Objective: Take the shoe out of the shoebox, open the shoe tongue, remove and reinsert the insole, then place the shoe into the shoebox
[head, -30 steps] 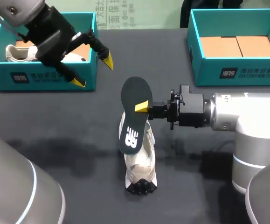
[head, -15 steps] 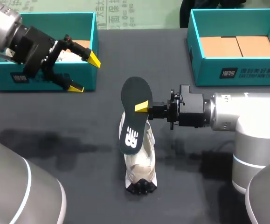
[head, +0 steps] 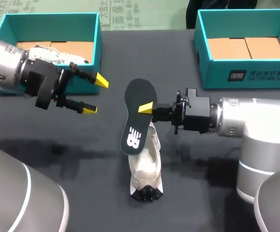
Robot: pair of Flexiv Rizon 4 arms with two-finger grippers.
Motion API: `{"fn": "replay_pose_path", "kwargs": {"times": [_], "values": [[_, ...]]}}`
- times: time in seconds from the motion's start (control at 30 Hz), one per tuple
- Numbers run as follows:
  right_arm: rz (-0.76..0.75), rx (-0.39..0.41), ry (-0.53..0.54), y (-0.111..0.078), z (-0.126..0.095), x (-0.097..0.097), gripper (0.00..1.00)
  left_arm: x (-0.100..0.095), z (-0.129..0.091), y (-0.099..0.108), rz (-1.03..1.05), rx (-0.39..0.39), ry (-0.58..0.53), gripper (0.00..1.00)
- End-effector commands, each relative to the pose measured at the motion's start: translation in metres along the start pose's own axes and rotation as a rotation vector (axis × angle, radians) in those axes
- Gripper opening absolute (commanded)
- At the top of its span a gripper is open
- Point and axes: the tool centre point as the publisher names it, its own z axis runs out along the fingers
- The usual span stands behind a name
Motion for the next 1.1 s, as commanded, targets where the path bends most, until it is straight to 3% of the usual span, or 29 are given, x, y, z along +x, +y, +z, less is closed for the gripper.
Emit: {"fn": "replay_pose_path", "kwargs": {"times": [0.03,0.3,0.37,0.47,0.9,1.1], "values": [[0.01,-0.031,0.011,-0.005,0.014,-0.002,0.0,0.002,0.011,-0.011,0.018,-0.061,-0.226,1.0],[0.019,-0.054,0.045,-0.008,0.019,-0.002,0.0,-0.013,0.033,-0.011,0.02,-0.12,-0.303,0.99],[0.019,-0.055,0.048,-0.009,0.019,-0.002,0.0,-0.014,0.038,-0.009,0.011,-0.124,-0.304,0.88],[0.019,-0.052,0.053,-0.01,0.02,-0.001,0.0,-0.015,0.044,-0.006,0.004,-0.135,-0.298,0.81],[-0.008,0.017,0.026,-0.01,0.02,-0.001,0.0,-0.01,0.055,0.001,-0.021,-0.152,-0.273,0.77],[-0.025,0.043,0.007,-0.01,0.02,0.001,0.0,-0.008,0.061,0.002,-0.032,-0.155,-0.267,0.62]]}}
